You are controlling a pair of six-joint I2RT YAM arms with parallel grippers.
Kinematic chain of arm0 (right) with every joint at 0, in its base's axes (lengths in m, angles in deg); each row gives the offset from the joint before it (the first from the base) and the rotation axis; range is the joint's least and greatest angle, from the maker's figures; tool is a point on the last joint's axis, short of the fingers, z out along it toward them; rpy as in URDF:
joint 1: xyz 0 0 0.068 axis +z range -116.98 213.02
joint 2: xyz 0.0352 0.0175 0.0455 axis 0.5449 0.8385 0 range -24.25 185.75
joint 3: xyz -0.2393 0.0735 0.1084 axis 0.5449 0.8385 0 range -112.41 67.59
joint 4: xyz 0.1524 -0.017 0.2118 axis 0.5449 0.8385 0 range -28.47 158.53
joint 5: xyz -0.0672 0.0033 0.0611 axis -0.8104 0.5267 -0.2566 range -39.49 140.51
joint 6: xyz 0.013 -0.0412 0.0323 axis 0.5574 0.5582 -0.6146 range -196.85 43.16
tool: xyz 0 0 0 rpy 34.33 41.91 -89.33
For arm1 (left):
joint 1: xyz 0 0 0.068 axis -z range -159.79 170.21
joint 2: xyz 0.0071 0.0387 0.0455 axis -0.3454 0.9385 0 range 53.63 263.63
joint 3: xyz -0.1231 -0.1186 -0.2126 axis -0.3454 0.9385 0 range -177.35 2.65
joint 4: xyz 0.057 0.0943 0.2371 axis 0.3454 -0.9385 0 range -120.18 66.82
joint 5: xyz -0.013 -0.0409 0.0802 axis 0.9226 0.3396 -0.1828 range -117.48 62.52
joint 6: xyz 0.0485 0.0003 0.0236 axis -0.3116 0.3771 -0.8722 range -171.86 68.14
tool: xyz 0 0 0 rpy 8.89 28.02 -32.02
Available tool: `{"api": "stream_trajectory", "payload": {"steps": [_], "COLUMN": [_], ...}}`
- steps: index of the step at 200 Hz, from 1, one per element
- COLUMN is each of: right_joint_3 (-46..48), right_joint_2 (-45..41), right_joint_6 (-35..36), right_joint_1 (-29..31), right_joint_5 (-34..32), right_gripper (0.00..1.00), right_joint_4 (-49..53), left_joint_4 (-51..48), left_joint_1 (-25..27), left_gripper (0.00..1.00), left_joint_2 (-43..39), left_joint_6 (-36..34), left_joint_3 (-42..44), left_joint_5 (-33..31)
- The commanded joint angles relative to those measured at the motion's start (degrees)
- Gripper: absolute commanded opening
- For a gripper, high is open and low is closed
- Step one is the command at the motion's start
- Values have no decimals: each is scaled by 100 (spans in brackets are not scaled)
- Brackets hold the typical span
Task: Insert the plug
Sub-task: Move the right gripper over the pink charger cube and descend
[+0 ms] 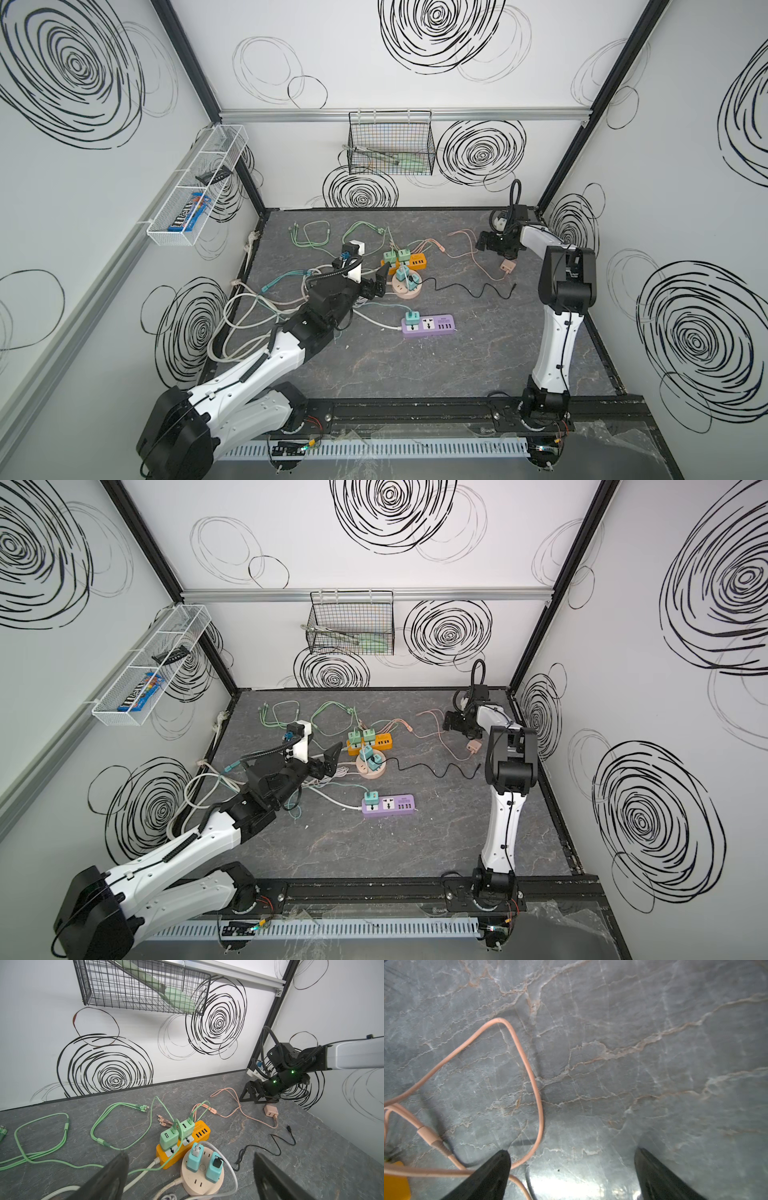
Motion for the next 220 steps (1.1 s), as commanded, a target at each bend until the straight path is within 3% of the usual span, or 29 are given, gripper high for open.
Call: {"api": "stream_trajectory", "payload": {"steps": [1,41,102,169,220], "right_joint_3": [119,477,1279,3132,4102], "right_joint_2": [-41,-346,-913,-2225,-3029], "right_joint_6": [13,-199,-179,-663,-1132], "right_joint_1": [-39,-95,-248,-163,400], "right_joint_5": [-532,-1030,-1226,-152,832], "right_gripper": [97,97,97,97,97], "right_joint_4": [254,289,307,-167,-566], "left_joint_4": [131,49,-146,-73,-76], "left_joint_1": [-40,-44,-41,-53,-61], "left_gripper": [96,96,96,96,96], "left_joint_2": [113,212,347,491,548], "left_joint_6": [87,88,69,196,237], "left_joint_3": [-201,-272,-463,-461,-448], "left_joint_5": [67,95,117,178,163]}}
